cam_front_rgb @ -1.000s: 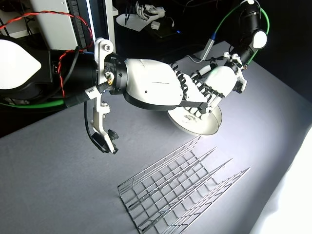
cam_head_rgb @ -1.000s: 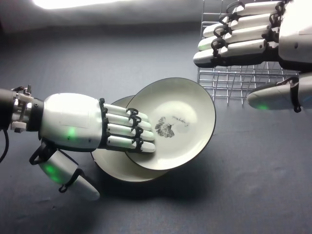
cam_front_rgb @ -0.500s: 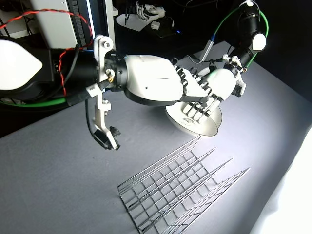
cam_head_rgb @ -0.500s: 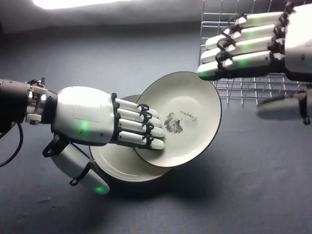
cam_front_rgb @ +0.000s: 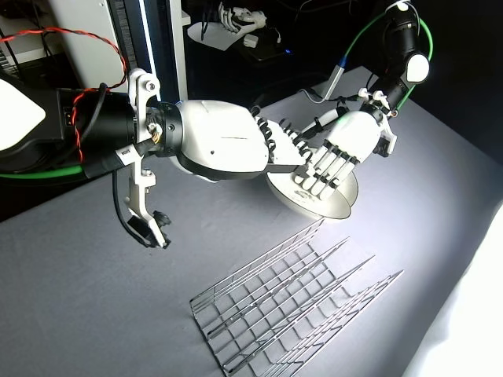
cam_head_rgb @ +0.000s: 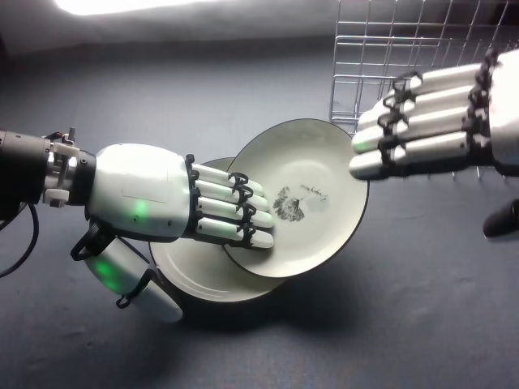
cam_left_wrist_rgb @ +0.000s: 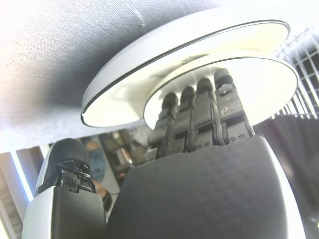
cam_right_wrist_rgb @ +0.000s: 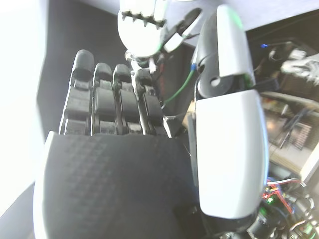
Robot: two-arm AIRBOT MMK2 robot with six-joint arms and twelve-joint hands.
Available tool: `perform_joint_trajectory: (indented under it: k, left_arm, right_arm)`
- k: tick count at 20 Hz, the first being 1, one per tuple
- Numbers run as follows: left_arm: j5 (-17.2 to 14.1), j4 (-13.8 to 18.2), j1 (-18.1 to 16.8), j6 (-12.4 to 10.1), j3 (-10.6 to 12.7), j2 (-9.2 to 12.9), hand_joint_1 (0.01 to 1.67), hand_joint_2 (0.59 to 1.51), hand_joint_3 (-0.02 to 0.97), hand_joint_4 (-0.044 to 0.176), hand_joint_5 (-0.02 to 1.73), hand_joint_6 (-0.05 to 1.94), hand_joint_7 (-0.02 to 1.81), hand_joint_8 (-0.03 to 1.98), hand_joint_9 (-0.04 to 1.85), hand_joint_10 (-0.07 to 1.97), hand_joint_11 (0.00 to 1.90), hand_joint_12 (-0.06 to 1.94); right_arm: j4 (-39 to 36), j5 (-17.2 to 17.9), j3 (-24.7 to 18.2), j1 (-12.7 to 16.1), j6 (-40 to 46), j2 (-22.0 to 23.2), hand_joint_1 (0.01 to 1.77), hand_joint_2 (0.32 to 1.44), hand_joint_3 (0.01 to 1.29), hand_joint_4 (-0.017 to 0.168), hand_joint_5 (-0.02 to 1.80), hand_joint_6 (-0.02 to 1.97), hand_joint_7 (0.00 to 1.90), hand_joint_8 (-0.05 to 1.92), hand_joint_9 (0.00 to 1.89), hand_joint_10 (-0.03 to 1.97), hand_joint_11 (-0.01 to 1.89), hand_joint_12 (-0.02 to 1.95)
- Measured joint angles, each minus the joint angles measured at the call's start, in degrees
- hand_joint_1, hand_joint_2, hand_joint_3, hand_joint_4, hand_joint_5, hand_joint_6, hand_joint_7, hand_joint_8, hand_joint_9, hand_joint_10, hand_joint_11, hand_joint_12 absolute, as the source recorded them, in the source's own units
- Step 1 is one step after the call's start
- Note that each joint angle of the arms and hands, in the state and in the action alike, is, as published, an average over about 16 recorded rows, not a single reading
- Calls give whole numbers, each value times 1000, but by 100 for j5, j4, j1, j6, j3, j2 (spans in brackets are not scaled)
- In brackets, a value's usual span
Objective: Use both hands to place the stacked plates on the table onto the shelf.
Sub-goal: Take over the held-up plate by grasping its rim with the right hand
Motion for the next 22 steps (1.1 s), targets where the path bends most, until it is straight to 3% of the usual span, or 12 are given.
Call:
perform_joint_trajectory:
  k: [6,11,22]
  left_arm:
    - [-1,0,-12,0,17,-18,15,1151,19,7,2,11,-13,-21,-7,-9,15,11]
    - [-3,1,-20,0,26,-26,15,1151,19,8,2,10,-12,-21,-6,-8,15,11]
    - [-13,3,-22,0,39,-27,15,1152,19,6,3,10,-13,-20,-6,-6,16,11]
  right_arm:
    - [-187,-198,120,-104,200,-263,1203,974,14,6,184,23,146,9,130,27,20,664]
    - [-190,-417,313,-177,264,-612,1218,979,14,6,193,23,156,9,140,27,12,715]
    - [-166,-626,778,-280,282,-1378,1200,994,15,4,180,23,134,9,120,27,12,574]
